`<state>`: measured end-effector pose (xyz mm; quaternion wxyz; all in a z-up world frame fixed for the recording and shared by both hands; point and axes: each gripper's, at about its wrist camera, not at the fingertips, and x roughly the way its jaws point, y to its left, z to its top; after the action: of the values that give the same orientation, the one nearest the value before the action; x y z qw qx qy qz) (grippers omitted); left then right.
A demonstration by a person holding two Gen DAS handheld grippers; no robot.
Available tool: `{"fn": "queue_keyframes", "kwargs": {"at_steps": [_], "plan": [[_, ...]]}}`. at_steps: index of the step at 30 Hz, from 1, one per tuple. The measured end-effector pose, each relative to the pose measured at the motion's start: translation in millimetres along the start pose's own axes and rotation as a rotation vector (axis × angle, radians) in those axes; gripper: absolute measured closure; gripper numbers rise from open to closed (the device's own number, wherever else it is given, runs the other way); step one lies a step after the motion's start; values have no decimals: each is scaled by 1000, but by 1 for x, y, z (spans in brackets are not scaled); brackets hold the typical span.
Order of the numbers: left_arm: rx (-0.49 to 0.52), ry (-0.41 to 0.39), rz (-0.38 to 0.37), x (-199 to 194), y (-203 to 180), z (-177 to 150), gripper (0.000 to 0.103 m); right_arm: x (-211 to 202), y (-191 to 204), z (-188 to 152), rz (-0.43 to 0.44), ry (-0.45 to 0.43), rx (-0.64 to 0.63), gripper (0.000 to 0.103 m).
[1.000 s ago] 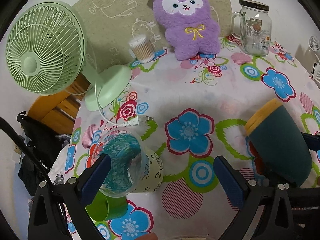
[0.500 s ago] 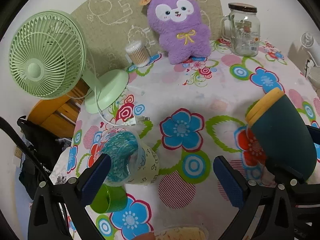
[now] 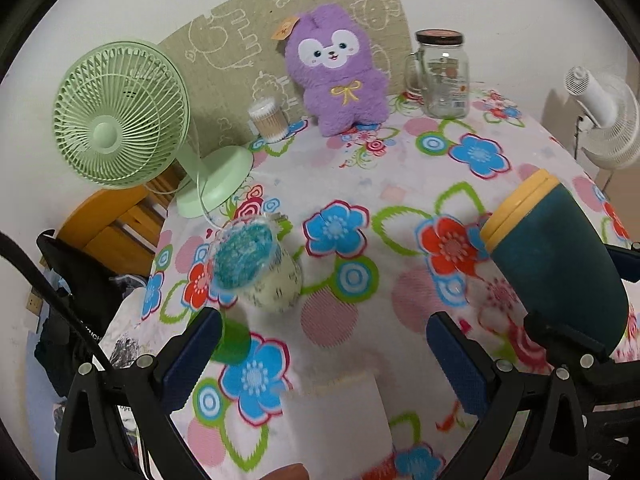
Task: Flip cup upside down
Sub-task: 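Lift the teal cup with the right gripper toward the left gripper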
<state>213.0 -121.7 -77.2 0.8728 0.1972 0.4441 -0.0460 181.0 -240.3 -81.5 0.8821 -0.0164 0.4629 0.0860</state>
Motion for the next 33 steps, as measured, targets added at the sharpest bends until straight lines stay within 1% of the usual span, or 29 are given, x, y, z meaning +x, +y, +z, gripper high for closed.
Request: {"fn": "queue_keyframes", "kwargs": {"at_steps": [3,8,11,15,17,19,21,23,28,30,33], "plan": [[5,-11,4,-13,-5,-15,0,-12,3,-17,-4,1,-8,34],[-15,-23,-18,-33,-11,-46,0,-28,10,-48,-17,20,-26,34],[-30,-33,-16,-40,-13,-62,0,-35,14,-67,-24,40,-23,34],[-55,-24,-40,-48,-14,-85,0,-41,21,-91,-25,73,-26,34],[-62,-26,-33,-52,-15,-96,0,-43,25,-103,-29,87,-30,34],[-75,-31,-4,-56,-18,-108,0,-45,28,-112,-28,99,-28,34],[-77,-27,-7,-59,-20,-118,0,-47,31,-122,-23,115,-31,34],[-75,-26,2,-63,-23,-128,0,-48,33,-130,-25,133,-39,34],[-84,-17,22,-67,-25,-145,0,-48,37,-146,-66,167,-73,34],[-94,-7,33,-65,-25,-152,0,-45,37,-150,-89,188,-88,34],[-94,15,29,-60,-27,-161,0,-39,37,-155,-112,221,-107,34]]}}
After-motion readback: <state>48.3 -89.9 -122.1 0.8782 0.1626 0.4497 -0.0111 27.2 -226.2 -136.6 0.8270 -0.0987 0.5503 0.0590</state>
